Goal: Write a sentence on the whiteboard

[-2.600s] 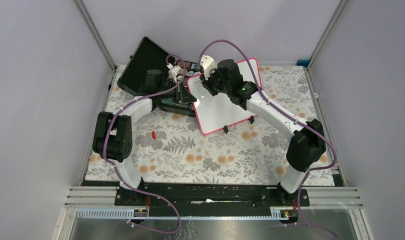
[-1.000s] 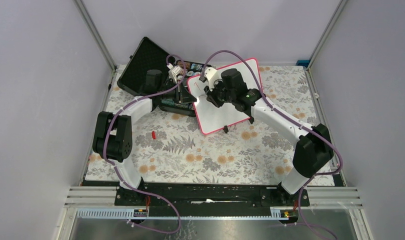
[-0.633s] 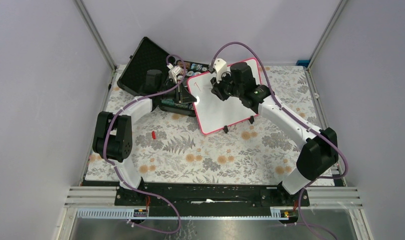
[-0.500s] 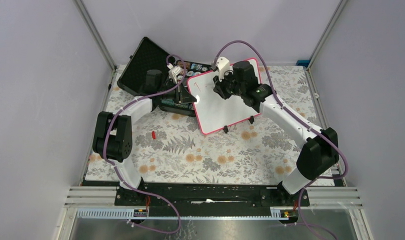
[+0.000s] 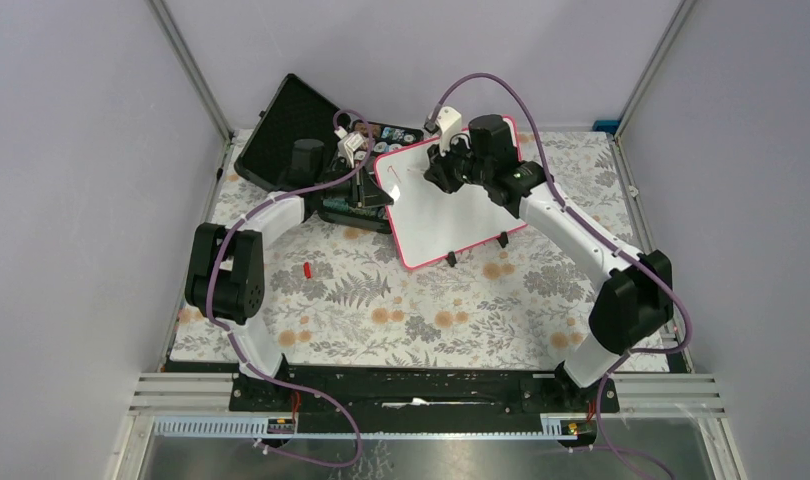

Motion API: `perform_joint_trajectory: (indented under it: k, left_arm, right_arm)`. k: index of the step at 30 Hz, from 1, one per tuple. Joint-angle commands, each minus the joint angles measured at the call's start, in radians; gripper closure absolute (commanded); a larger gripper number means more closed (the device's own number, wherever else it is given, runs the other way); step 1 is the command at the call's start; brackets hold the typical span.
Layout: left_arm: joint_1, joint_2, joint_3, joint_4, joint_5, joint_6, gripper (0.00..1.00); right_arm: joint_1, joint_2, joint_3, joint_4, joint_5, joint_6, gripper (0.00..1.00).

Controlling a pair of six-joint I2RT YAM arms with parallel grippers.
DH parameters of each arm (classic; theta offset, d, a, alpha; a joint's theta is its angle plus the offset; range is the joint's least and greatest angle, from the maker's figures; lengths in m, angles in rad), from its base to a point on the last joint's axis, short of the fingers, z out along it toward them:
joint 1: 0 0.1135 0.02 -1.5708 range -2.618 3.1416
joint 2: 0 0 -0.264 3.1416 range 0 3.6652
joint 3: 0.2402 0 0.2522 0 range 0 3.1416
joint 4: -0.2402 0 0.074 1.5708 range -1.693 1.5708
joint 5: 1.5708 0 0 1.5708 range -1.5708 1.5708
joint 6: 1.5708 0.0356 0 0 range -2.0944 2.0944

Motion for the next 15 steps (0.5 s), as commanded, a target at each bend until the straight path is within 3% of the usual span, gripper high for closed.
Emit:
perform_joint_trajectory:
  k: [1, 15]
  left_arm:
    - [-0.004, -0.005, 0.031, -0.004, -0.003, 0.037, 1.0]
    - [-0.004, -0.005, 0.03, -0.005, -0.003, 0.037, 1.0]
  right_arm:
    - [0.018, 0.013, 0.037, 0.014, -0.049, 0.02, 1.0]
    - [0.038, 0.044, 0.053, -0.007, -0.048, 0.007, 1.0]
